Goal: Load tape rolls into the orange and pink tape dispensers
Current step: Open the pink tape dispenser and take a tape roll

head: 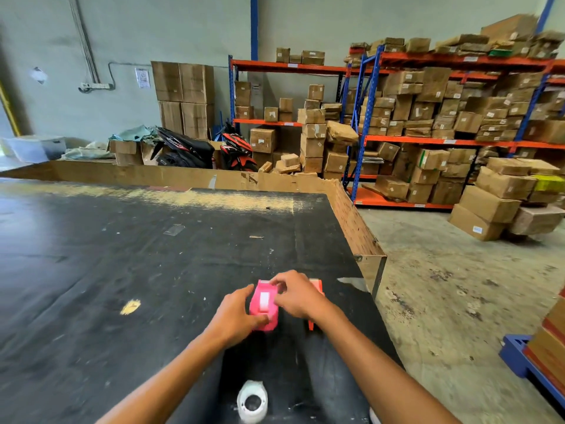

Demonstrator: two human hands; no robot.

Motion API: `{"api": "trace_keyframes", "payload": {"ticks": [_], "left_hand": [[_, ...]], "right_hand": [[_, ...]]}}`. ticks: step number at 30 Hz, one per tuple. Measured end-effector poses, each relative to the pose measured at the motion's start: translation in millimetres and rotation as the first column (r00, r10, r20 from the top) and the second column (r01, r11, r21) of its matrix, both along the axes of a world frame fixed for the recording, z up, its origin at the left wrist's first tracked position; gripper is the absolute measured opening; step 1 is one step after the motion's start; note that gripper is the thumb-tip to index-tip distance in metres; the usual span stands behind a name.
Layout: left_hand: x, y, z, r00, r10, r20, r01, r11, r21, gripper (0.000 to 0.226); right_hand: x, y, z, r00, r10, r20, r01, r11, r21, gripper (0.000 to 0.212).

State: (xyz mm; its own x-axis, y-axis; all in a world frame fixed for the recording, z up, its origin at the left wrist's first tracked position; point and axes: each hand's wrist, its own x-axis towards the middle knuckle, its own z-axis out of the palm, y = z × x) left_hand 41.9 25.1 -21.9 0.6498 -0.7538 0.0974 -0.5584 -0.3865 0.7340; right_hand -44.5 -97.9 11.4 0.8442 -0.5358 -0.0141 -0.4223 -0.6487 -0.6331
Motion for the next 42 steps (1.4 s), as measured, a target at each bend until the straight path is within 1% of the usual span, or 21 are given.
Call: {"api": "trace_keyframes", "payload": {"ticks": [2,4,8,12,14,15,17,20,22,23,24,25,26,27,28,30,32,35,37,40,42], "left_hand": [[4.2,1.5,-3.2,0.996,-0.089,-0.001,0.089,0.995,0.033,0.043],[7.9,0.0,-6.2,0.994,-0.106,0.037,0.104,0.992,0.072,0.04],[14.0,-0.2,-1.8,0.986,-0.12,0.119,0.099,0.981,0.166,0.039],[13.0,-0.1,-1.0,0.987,-0.114,0.115,0.093,0.98,0.177,0.037],[12.6,2.4,1.3,0.99,-0.104,0.1,0.083,0.978,0.193,0.035],[13.0,2.7,0.7,0.989,-0.103,0.106,0.08,0.977,0.199,0.034],[12.9,2.5,-1.5,0.989,-0.116,0.095,0.095,0.976,0.196,0.042],[10.8,5.7,0.4,0.987,-0.161,-0.01,0.16,0.972,0.17,0.053],[8.3,9.5,6.8,0.982,-0.18,-0.049,0.184,0.98,0.082,0.056],[5.6,12.3,11.5,0.984,-0.168,-0.065,0.169,0.986,-0.004,0.049],[2.6,14.9,16.0,0.982,-0.136,-0.13,0.121,0.985,-0.12,0.036],[-1.5,17.0,19.5,0.963,-0.105,-0.248,0.052,0.976,-0.212,0.022],[-6.9,19.3,24.7,0.923,-0.102,-0.371,0.003,0.966,-0.259,0.021],[-11.6,22.2,28.6,0.873,-0.114,-0.473,-0.028,0.959,-0.284,0.028],[-14.7,24.3,29.8,0.836,-0.13,-0.533,-0.037,0.956,-0.291,0.033],[-19.1,29.0,29.9,0.809,-0.166,-0.565,-0.028,0.948,-0.318,0.039],[-21.7,34.3,30.2,0.774,-0.204,-0.599,-0.024,0.936,-0.35,0.035],[-22.6,37.7,28.4,0.741,-0.238,-0.628,-0.026,0.924,-0.381,0.027],[-22.4,40.6,27.1,0.734,-0.261,-0.626,-0.009,0.919,-0.395,0.026],[-20.6,46.2,23.9,0.723,-0.291,-0.627,0.028,0.919,-0.394,0.023],[-19.3,48.7,20.8,0.665,-0.328,-0.671,0.036,0.911,-0.41,0.023]], "right_hand": [[11.2,7.5,-0.5,0.982,0.045,-0.182,-0.05,0.998,-0.026,0.036],[21.0,11.8,0.3,0.964,0.003,-0.265,-0.019,0.998,-0.058,0.029],[34.5,21.4,7.8,0.936,-0.079,-0.344,0.019,0.985,-0.173,0.005],[35.4,30.4,8.5,0.943,-0.076,-0.323,-0.032,0.948,-0.317,0.013],[30.9,33.0,4.9,0.957,-0.082,-0.279,-0.022,0.936,-0.352,0.01],[26.8,33.3,1.7,0.965,-0.095,-0.243,0.004,0.936,-0.352,0.015],[12.6,32.4,-2.4,0.982,-0.131,-0.137,0.079,0.94,-0.331,0.023],[-10.2,31.6,-2.8,0.984,-0.177,0.03,0.178,0.939,-0.296,0.024],[-21.2,34.2,-0.6,0.982,-0.175,0.074,0.189,0.944,-0.272,0.021],[-25.0,37.2,1.3,0.982,-0.165,0.089,0.183,0.946,-0.267,0.02],[-27.9,41.5,3.7,0.983,-0.154,0.105,0.176,0.947,-0.267,0.018],[-30.2,46.4,5.6,0.983,-0.137,0.12,0.165,0.949,-0.27,0.016],[-31.7,51.3,6.9,0.983,-0.119,0.14,0.154,0.949,-0.276,0.013],[-33.6,57.9,7.9,0.981,-0.104,0.165,0.146,0.952,-0.27,0.012],[-35.2,64.2,8.0,0.975,-0.097,0.197,0.144,0.961,-0.236,0.016],[-39.1,75.1,7.1,0.948,-0.146,0.284,0.185,0.976,-0.117,0.033],[-42.2,83.3,4.8,0.902,-0.24,0.358,0.267,0.963,-0.026,0.041],[-44.4,95.2,1.4,0.834,-0.299,0.464,0.308,0.95,0.058,0.033],[-46.5,101.4,0.0,0.805,-0.323,0.498,0.305,0.945,0.121,0.037],[-53.7,106.9,0.0,0.819,-0.3,0.489,0.262,0.954,0.145,0.039],[-59.8,106.3,0.9,0.827,-0.275,0.49,0.232,0.961,0.149,0.037]]}}
